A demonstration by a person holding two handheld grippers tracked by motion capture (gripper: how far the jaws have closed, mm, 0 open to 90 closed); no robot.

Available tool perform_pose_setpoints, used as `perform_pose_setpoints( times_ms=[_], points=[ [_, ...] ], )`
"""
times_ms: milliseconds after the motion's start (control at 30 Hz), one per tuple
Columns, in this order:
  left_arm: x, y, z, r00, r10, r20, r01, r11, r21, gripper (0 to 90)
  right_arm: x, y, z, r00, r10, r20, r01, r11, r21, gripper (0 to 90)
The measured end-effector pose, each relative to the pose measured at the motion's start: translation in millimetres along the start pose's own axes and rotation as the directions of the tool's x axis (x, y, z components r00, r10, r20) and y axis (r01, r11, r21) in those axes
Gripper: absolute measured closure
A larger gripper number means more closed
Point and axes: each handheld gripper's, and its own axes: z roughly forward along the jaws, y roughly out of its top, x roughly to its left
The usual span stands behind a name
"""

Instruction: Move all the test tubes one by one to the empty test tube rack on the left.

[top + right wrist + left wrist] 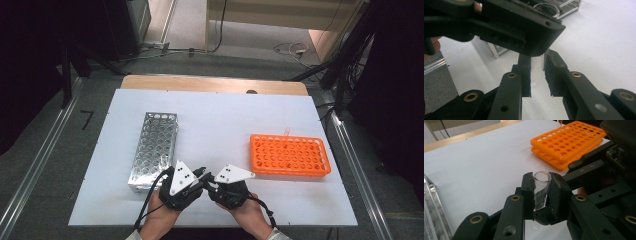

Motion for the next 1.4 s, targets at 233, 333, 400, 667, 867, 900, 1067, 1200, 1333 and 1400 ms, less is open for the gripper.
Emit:
perform_pose_setpoints(
  times_ms=[233,333,400,667,867,900,1067,1200,1333,1400],
  points=[
    [3.8,1.7,-3.0,0.9998,-0.007,-0.021,0.007,0.9999,-0.009,75.1,-0.1,0.8,-1.0,0.9997,-0.003,-0.022,0.003,1.000,-0.006,55.6],
    [7.6,3.5,-5.4,0.9991,-0.022,-0.037,0.022,0.9997,-0.013,75.1,-1.1,1.9,-0.5,0.9996,-0.004,-0.027,0.004,1.000,0.006,42.6],
    [10.1,4.7,-6.8,0.9984,-0.031,-0.048,0.030,0.9994,-0.019,75.2,-2.4,1.8,-1.1,0.9996,-0.007,-0.027,0.007,1.000,0.004,40.0],
    [25.2,11.5,-12.8,0.9950,-0.074,-0.067,0.072,0.9967,-0.039,75.1,-5.3,2.4,-1.7,0.9998,0.006,-0.020,-0.006,1.000,0.014,29.9],
    [35.8,15.5,-18.1,0.9912,-0.097,-0.090,0.092,0.9941,-0.058,75.1,-6.0,2.4,-2.3,0.9999,0.007,-0.015,-0.007,1.000,0.014,29.8],
    [37.6,16.2,-19.2,0.9909,-0.094,-0.097,0.089,0.9945,-0.056,75.1,-6.1,2.4,-2.5,0.9999,0.009,-0.013,-0.009,1.000,0.012,29.9],
    [47.6,18.6,-23.9,0.9857,-0.117,-0.121,0.108,0.9911,-0.077,75.1,-9.0,2.9,-4.7,0.9998,0.017,-0.003,-0.017,1.000,-0.001,30.3],
    [54.8,20.1,-26.0,0.9825,-0.131,-0.133,0.120,0.9894,-0.082,75.1,-10.1,2.6,-4.4,0.9998,0.020,-0.001,-0.020,1.000,0.004,30.2],
    [59.7,22.3,-29.3,0.9790,-0.147,-0.141,0.134,0.9863,-0.095,75.1,-10.0,2.5,-3.9,0.9998,0.019,-0.002,-0.019,1.000,0.006,30.1],
    [63.2,23.5,-32.0,0.9769,-0.154,-0.148,0.140,0.9847,-0.103,75.1,-10.1,2.4,-3.9,0.9998,0.020,-0.002,-0.020,1.000,0.006,30.1]
  ],
)
